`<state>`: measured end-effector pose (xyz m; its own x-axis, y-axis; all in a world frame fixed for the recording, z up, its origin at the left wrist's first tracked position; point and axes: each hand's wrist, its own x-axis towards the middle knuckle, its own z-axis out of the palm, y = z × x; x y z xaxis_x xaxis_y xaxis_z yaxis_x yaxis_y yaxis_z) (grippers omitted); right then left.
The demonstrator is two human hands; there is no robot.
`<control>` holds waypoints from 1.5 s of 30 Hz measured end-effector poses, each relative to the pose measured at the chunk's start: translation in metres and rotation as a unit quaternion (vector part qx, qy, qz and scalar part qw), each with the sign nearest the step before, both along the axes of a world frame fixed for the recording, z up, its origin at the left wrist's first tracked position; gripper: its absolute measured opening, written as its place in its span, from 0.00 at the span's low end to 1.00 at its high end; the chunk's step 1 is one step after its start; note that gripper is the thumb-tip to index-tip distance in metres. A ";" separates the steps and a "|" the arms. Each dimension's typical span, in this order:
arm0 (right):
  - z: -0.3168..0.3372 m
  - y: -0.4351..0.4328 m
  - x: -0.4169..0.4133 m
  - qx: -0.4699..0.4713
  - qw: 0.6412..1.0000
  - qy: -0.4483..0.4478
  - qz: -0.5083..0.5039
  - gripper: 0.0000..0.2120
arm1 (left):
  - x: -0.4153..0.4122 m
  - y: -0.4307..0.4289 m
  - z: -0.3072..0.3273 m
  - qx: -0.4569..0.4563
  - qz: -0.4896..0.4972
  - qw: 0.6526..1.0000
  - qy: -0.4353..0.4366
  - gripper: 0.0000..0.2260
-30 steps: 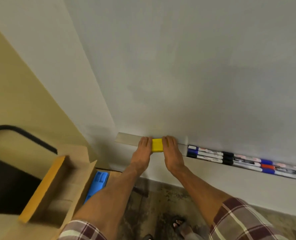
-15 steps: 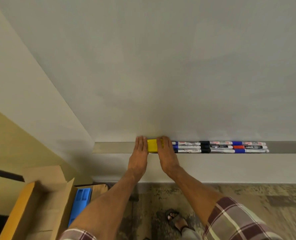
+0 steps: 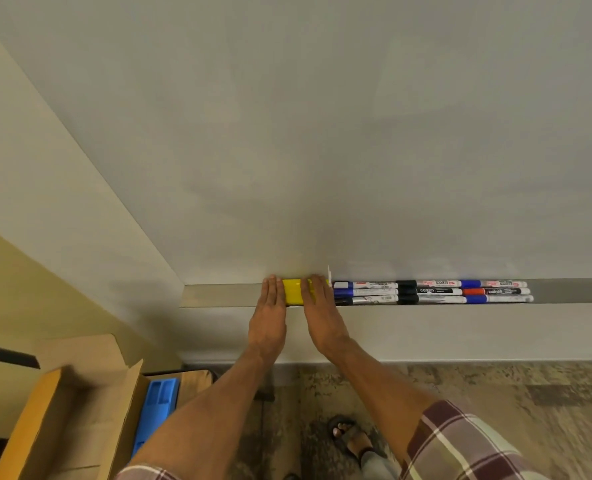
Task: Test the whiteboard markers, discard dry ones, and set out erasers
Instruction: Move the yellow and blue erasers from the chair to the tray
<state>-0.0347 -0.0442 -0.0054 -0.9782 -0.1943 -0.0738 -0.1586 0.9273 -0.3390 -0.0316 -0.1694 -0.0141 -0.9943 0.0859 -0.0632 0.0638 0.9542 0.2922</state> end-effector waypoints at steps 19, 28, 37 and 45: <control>-0.011 0.003 0.016 0.038 0.999 0.030 -0.008 0.38 | -0.003 0.007 -0.004 0.000 -0.012 1.000 -0.023 0.29; -0.013 0.010 0.017 0.020 0.999 0.031 -0.001 0.38 | -0.004 0.013 -0.003 -0.015 -0.027 0.999 -0.030 0.27; -0.009 0.017 0.016 0.059 0.998 0.012 0.008 0.36 | -0.005 0.012 0.006 0.010 -0.052 0.997 -0.064 0.30; -0.007 -0.003 0.014 0.033 0.992 0.073 0.098 0.33 | 0.013 -0.006 0.008 0.020 0.040 0.998 -0.040 0.28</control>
